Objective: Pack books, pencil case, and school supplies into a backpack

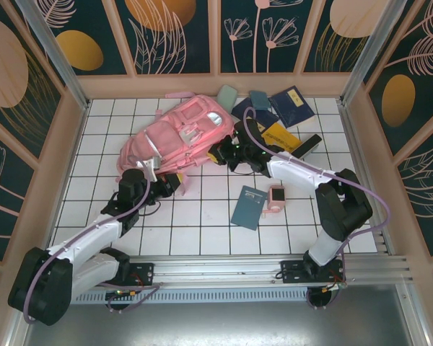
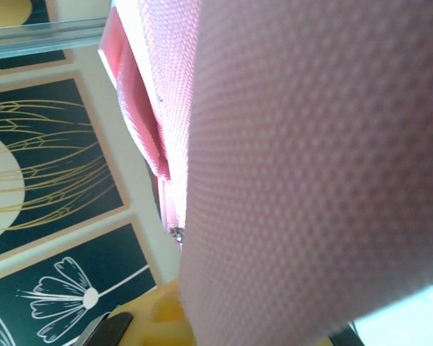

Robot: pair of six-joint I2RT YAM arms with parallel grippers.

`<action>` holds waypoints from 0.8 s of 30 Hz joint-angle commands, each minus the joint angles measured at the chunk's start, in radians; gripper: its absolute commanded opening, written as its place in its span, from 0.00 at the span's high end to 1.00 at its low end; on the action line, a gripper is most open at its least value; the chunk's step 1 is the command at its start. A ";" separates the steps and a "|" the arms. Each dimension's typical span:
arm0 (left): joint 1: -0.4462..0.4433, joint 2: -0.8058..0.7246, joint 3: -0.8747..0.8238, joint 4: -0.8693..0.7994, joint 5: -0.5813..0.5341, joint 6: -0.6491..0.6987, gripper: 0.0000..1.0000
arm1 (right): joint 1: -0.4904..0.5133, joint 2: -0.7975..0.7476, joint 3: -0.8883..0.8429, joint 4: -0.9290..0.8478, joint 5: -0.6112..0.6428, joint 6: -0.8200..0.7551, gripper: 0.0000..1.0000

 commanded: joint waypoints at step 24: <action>-0.001 -0.004 0.128 -0.631 -0.436 -0.001 1.00 | -0.198 0.182 -0.027 -0.039 0.161 -0.213 1.00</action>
